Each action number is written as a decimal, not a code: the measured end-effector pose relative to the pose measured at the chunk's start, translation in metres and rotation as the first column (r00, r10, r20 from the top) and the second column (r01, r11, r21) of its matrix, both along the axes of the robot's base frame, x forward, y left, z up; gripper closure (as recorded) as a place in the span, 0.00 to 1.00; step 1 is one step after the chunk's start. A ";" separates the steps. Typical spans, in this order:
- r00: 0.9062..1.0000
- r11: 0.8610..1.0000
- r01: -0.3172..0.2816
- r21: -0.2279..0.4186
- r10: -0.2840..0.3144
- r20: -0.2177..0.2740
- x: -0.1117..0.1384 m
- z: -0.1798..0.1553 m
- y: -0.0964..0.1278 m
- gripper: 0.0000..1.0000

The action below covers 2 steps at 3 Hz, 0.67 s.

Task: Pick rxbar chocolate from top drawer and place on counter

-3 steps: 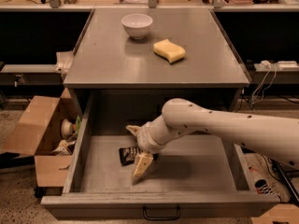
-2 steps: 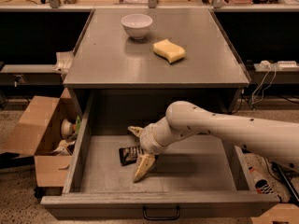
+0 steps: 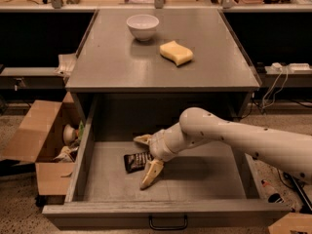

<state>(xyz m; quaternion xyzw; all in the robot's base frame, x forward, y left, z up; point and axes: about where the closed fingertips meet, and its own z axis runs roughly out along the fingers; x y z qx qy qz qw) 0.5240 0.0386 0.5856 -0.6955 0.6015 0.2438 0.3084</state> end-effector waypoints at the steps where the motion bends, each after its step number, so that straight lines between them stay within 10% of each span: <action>1: 1.000 1.000 0.000 0.000 0.000 0.000 0.000 0.005 0.000 0.41; 2: 1.000 1.000 0.000 0.000 0.000 0.000 0.000 0.011 0.000 0.64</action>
Offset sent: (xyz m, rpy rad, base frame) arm 0.0056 -0.0124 -0.0071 0.0439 0.0019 -0.0016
